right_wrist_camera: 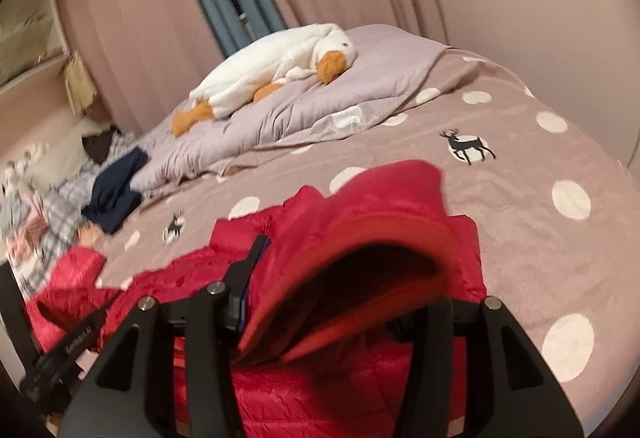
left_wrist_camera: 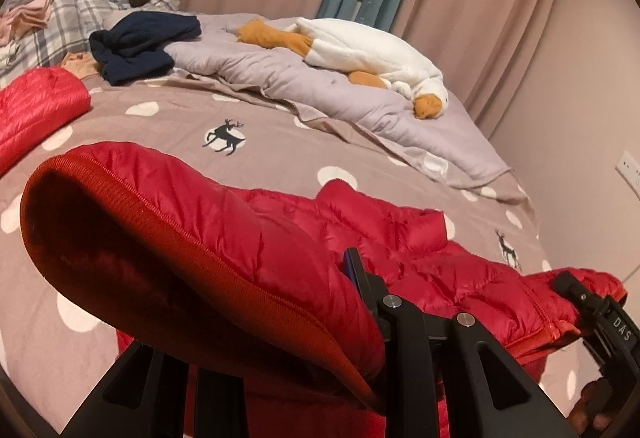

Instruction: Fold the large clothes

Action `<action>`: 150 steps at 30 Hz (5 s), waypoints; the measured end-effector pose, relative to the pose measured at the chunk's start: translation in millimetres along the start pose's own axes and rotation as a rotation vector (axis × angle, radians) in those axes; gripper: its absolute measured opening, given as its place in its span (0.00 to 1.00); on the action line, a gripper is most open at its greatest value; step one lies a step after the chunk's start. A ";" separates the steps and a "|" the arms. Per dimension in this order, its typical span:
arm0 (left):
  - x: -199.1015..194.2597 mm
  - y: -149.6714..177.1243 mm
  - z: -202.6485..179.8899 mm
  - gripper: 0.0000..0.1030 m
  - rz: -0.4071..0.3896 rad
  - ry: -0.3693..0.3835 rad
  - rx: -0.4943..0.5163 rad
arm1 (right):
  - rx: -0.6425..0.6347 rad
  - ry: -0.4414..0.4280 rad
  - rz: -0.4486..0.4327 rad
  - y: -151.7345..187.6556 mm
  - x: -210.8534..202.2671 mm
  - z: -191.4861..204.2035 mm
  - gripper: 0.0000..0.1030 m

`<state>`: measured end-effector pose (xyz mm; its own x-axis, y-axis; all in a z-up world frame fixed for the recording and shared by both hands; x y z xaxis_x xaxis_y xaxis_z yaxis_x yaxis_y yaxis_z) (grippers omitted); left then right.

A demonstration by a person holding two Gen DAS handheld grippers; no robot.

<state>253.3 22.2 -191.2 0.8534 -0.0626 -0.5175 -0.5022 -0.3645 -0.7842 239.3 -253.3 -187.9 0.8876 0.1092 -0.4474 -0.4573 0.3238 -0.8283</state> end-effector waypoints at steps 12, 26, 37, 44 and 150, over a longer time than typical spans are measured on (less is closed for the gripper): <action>-6.8 -4.3 -3.2 0.54 -0.073 0.005 0.012 | -0.059 0.037 0.013 6.6 -2.0 -5.3 0.49; -10.1 -4.4 1.9 0.54 -0.082 -0.019 0.008 | -0.052 0.042 0.006 6.9 -5.5 -5.7 0.49; -12.8 -4.1 3.4 0.56 -0.042 -0.009 -0.017 | -0.009 0.049 0.000 5.5 -9.9 -8.7 0.60; -41.6 -16.0 -5.2 0.72 -0.120 0.068 -0.030 | 0.023 0.030 -0.030 -0.5 -23.5 -11.5 0.72; 95.8 22.6 44.5 0.97 -0.101 -0.156 0.072 | -0.164 0.154 -0.009 47.5 108.4 -45.2 1.00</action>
<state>317.4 49.3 -273.7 0.8709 0.1181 -0.4771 -0.4283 -0.2939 -0.8545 311.3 -268.5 -291.0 0.8786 -0.0418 -0.4758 -0.4635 0.1659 -0.8704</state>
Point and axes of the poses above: each gripper's, at about its wrist camera, not at the fingertips, and x roughly the way its jaws point, z to its left, y to its underside, the point moved 9 cm from there along x, roughly the way its jaws point, and after that the axes turned 8 degrees about -z, right-handed, at the moved point
